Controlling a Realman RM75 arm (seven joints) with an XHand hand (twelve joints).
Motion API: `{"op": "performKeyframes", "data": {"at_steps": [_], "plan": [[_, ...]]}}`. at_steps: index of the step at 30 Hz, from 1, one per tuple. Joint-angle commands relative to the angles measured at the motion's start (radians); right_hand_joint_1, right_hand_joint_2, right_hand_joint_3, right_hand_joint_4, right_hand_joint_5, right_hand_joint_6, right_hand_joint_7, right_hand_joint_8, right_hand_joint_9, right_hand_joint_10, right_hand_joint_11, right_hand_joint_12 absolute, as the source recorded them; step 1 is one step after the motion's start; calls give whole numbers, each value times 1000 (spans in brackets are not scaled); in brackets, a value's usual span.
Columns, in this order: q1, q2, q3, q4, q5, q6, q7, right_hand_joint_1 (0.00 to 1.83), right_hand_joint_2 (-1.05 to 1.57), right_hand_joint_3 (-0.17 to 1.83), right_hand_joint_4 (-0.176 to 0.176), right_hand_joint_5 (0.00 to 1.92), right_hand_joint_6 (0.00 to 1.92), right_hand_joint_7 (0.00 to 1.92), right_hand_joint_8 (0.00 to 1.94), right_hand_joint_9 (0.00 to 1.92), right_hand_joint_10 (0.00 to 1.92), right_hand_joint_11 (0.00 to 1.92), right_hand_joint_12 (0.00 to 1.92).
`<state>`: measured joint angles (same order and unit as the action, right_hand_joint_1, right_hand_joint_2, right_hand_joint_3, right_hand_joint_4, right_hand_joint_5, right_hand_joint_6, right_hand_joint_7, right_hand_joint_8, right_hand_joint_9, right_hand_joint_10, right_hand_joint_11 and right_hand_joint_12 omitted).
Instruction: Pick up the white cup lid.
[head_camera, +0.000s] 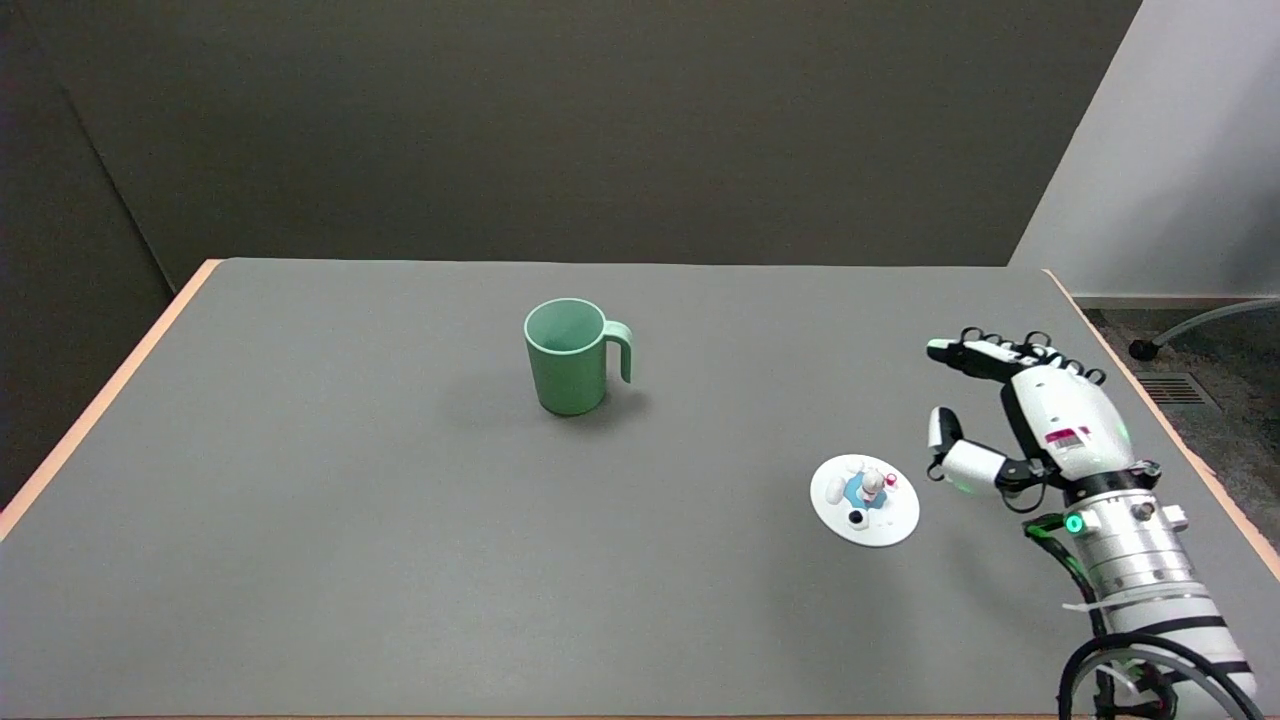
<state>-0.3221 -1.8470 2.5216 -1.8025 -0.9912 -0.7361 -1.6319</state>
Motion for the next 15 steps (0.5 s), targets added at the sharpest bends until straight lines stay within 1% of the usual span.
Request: {"op": "performKeyframes", "data": {"at_steps": [1,7,8,9,15], "plan": [[-41,-97,-38,23,16,-106,-49,957,840,922,-2,659,177,670,170,603,283,246,696],[-41,-108,-70,69,13,-117,-88,958,840,923,-5,660,176,670,168,602,290,233,698],[-41,-104,-76,82,13,-117,-92,956,862,884,-6,656,182,666,176,604,284,230,692],[-41,-101,-79,87,13,-117,-92,951,940,747,-7,644,205,653,204,612,261,230,672],[-29,-62,-94,124,-57,-113,-86,939,926,752,-4,649,205,648,203,553,246,179,640]]}}
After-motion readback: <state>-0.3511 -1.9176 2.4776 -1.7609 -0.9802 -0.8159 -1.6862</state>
